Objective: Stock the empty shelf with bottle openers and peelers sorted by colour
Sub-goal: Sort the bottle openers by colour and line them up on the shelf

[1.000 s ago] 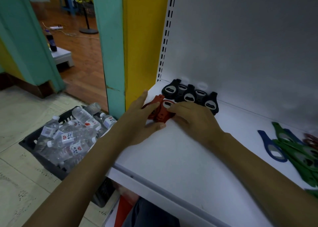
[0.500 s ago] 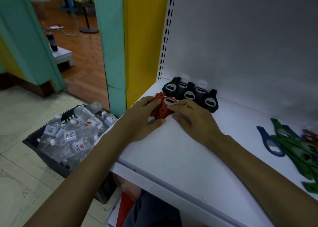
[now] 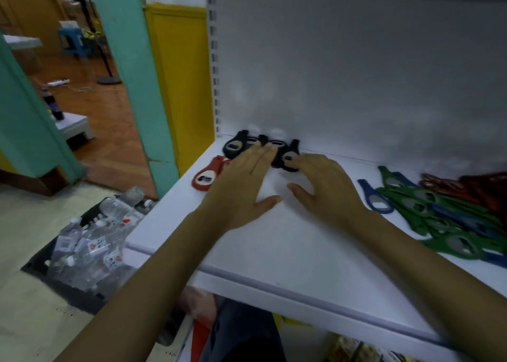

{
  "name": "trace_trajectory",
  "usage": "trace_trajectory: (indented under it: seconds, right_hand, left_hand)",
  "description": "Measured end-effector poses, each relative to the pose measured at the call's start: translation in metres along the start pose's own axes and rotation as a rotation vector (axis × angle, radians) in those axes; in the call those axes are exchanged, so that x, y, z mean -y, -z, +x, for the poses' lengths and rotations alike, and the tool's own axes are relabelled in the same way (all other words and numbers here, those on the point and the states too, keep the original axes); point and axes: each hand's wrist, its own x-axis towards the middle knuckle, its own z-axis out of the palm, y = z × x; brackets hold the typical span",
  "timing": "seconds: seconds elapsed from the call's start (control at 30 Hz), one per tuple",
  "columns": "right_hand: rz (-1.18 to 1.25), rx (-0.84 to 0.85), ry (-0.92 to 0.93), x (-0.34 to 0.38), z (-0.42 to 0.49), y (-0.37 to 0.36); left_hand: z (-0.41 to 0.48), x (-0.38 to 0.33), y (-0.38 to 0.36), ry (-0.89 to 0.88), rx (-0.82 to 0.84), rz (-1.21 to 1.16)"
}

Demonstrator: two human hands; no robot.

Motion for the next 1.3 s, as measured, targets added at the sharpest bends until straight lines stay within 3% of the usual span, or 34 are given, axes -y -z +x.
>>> trace_trajectory:
  seconds: [0.2, 0.37, 0.57, 0.67, 0.87, 1.13, 1.23, 1.3]
  right_hand:
    - [-0.173, 0.024, -0.278, -0.067, -0.091, 0.083]
    - [-0.199, -0.195, -0.603, -0.115, -0.186, 0.142]
    - [-0.213, -0.320, -0.869, -0.150, -0.250, 0.165]
    - [-0.222, -0.320, -0.903, -0.162, -0.245, 0.164]
    - [-0.301, -0.107, -0.975, -0.172, -0.221, 0.159]
    - [-0.311, 0.027, -0.797, -0.172, -0.204, 0.161]
    - [-0.361, -0.136, -0.821, -0.166, -0.201, 0.159]
    - [-0.126, -0.396, -0.848, -0.156, -0.192, 0.156]
  left_hand:
    - [0.061, -0.117, -0.064, -0.281, 0.056, -0.182]
    - [0.094, -0.231, -0.115, -0.280, 0.145, -0.511]
    - [0.101, -0.287, -0.153, -0.399, 0.195, -0.470]
    - [0.100, -0.282, -0.155, -0.399, 0.151, -0.503]
    - [0.098, -0.280, -0.152, -0.337, 0.103, -0.563]
    - [0.102, -0.280, -0.157, -0.292, 0.122, -0.578]
    - [0.103, -0.279, -0.158, -0.245, 0.114, -0.636]
    - [0.103, -0.279, -0.157, -0.218, 0.125, -0.696]
